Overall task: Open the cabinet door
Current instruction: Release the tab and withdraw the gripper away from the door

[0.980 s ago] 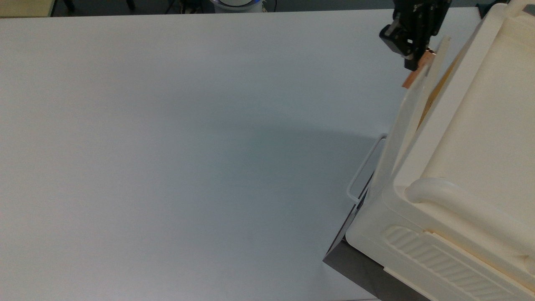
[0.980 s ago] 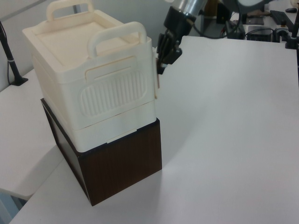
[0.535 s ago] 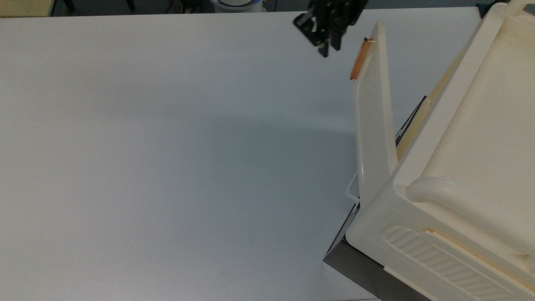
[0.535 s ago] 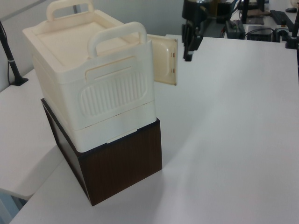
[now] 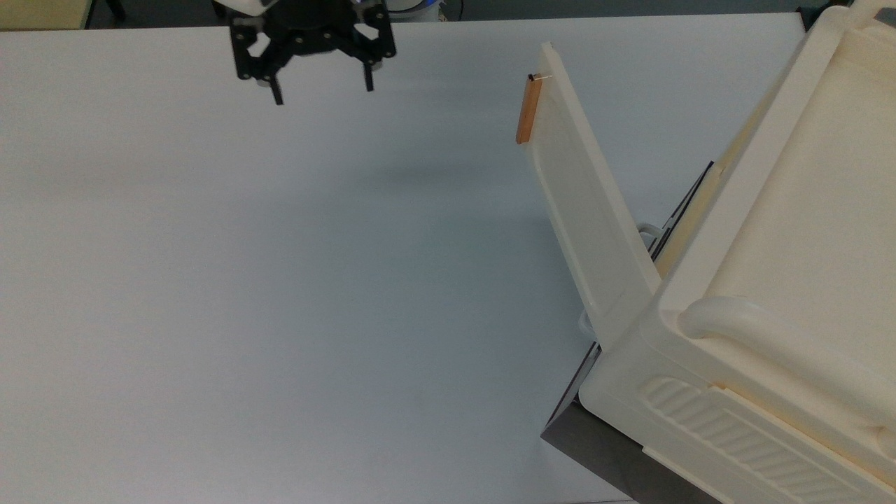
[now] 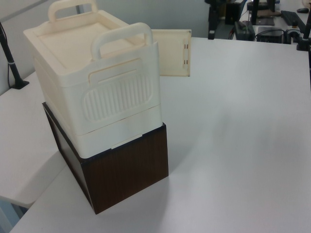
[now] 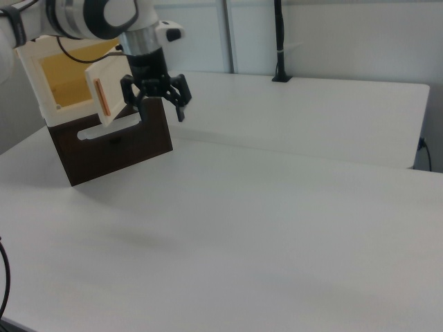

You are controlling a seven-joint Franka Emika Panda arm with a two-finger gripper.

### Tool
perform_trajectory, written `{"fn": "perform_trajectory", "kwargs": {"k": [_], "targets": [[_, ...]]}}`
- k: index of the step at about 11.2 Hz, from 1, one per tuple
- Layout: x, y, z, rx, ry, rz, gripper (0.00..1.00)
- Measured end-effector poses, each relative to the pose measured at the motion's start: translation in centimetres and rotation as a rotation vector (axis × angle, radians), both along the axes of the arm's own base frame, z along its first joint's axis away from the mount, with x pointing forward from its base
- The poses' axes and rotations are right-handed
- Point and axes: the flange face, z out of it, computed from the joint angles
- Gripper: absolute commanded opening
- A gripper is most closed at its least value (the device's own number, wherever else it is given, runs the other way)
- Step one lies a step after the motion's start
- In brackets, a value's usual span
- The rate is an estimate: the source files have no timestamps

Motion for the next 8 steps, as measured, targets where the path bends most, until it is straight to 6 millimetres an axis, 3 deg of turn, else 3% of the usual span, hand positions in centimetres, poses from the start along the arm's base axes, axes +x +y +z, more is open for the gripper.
{"fn": "perform_trajectory", "kwargs": {"k": [2, 4, 6, 8], "targets": [[-1.9, -5.3, 0.5, 0.009, 0.057, -0.119, 1.00], [-4.4, -8.2, 1.8, 0.022, 0.070, -0.229, 1.00], [-6.2, -8.4, 2.8, 0.002, 0.062, -0.366, 1.00], [-6.7, -7.8, 2.9, -0.019, 0.062, -0.403, 1.00]]}}
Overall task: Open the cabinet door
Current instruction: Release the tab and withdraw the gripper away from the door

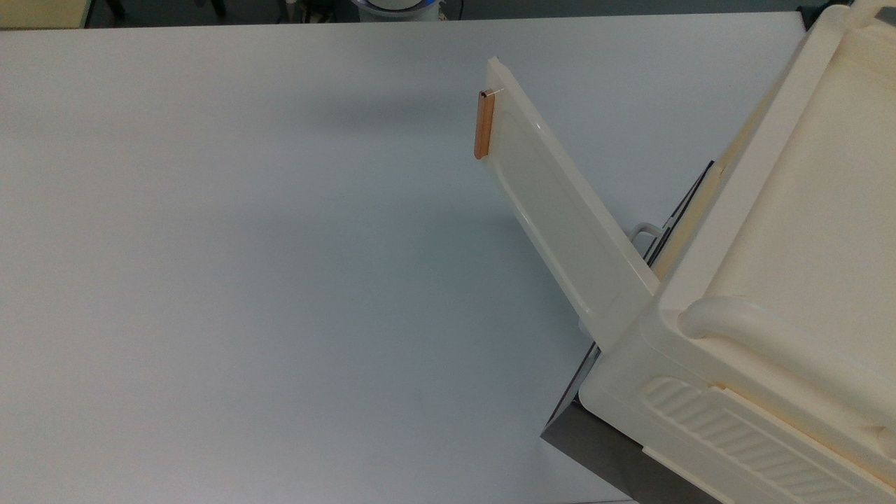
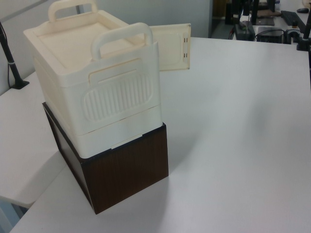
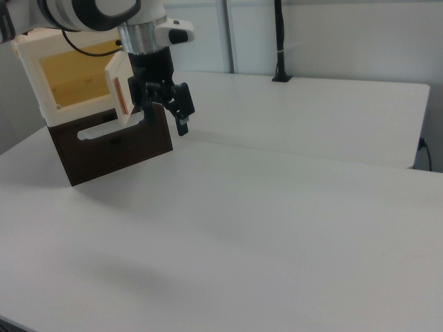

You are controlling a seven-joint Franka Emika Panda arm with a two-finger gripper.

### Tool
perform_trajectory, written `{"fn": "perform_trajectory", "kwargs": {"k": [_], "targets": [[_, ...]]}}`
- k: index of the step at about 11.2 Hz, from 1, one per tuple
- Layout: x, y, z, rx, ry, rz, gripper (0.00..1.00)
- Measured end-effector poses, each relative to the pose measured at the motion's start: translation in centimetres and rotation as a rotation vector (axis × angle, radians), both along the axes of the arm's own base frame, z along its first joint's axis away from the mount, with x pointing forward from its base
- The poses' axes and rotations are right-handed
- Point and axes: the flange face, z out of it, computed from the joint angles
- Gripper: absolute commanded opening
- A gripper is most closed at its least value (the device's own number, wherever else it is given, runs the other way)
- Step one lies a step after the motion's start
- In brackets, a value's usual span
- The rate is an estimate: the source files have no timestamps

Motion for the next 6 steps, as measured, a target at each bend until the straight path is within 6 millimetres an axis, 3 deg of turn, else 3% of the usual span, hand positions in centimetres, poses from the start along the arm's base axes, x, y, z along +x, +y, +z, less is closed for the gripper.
{"fn": "perform_trajectory", "kwargs": {"k": [6], "targets": [[0.58, 0.67, -1.02, -0.001, 0.011, 0.013, 1.00]]}}
